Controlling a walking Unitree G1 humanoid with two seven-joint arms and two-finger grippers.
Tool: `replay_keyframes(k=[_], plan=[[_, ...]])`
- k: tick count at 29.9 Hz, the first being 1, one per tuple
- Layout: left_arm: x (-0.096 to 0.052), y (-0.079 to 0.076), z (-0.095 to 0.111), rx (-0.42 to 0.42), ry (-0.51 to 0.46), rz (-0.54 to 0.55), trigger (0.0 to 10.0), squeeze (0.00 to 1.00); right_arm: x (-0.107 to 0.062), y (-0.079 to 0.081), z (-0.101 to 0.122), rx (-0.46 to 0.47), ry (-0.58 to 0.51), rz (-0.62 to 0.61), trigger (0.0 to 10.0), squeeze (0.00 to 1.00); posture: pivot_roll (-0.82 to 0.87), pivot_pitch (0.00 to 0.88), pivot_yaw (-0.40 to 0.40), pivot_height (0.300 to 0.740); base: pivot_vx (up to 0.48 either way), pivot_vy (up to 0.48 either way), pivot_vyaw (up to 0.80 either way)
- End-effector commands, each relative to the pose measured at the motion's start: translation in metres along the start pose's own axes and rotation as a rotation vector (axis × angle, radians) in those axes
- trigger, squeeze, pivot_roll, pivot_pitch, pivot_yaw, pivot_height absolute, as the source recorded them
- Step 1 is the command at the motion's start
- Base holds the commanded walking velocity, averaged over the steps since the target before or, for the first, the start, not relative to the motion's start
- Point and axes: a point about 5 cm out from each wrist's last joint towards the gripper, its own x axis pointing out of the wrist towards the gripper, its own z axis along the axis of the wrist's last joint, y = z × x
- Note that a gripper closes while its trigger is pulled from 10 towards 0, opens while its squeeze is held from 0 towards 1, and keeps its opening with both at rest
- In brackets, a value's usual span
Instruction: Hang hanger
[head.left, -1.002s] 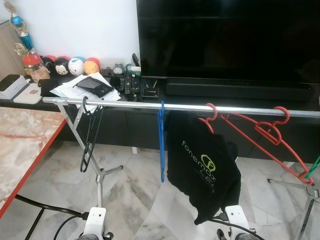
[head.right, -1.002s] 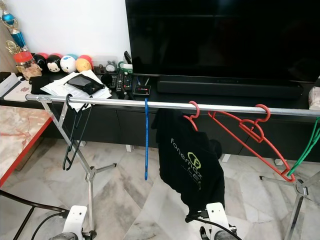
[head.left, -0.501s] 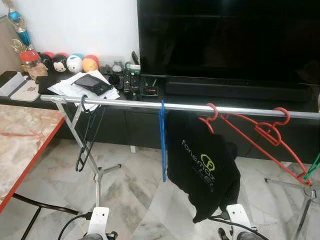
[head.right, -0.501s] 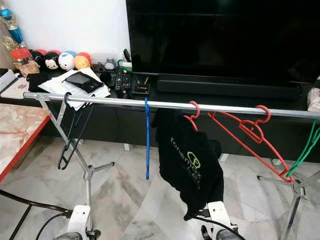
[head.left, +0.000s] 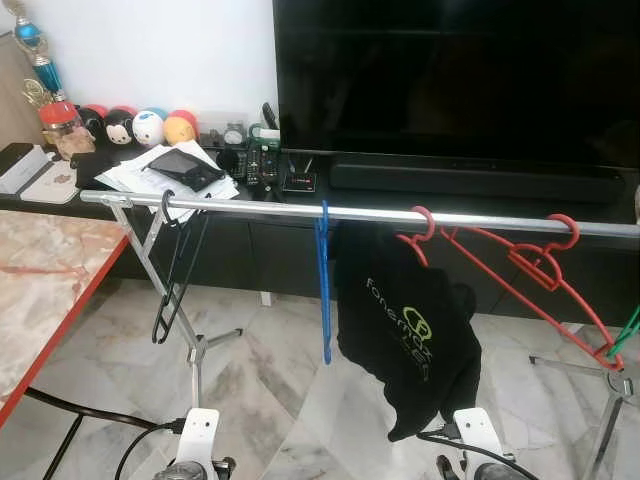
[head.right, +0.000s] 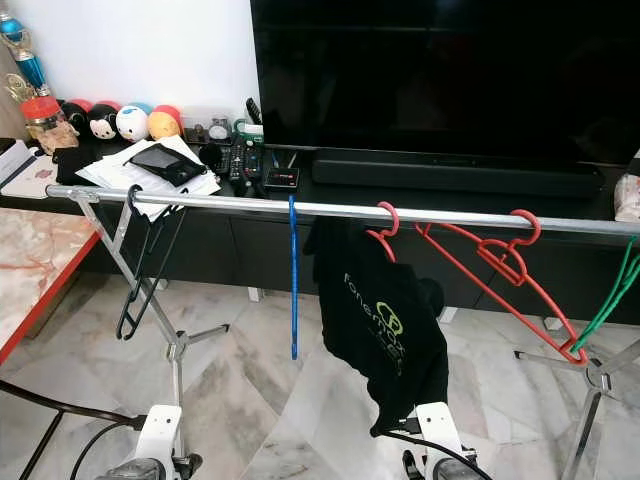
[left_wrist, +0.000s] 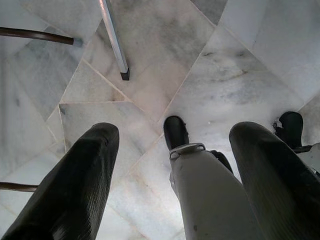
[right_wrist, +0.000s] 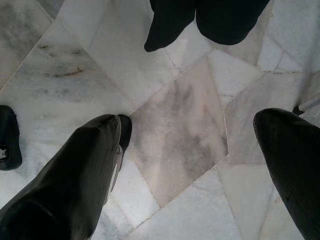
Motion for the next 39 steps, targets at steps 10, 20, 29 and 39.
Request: replay_keyframes(k=[10,20,29,39], plan=[[-0.0002,0.0042,0.0001,0.023,0.000,0.002,10.0,0.00,0.0003,0.0020,0.0042,-0.001,-0.014,0.006,10.0,0.00,-0.05,0.000,0.000,0.740,0.000,0.000,0.00],[-0.0002,0.0036,0.0006,0.020,-0.001,-0.001,10.0,0.00,0.0003,0.0013,0.0047,-0.012,-0.012,0.009,10.0,0.00,-0.05,0.000,-0.002,0.740,-0.025,0.000,0.00],[0.0000,0.0030,0.0026,0.022,-0.006,-0.003,10.0,0.00,0.0002,0.0006,0.0067,-0.019,-0.016,0.009,10.0,0.00,-0.05,0.000,0.001,0.740,-0.108,0.000,0.00],[0.0000,0.0023,0.0034,0.017,-0.009,-0.003,10.0,0.00,0.0002,-0.0001,0.0077,-0.029,-0.018,0.012,10.0,0.00,-0.05,0.000,0.001,0.740,-0.244,0.000,0.00]])
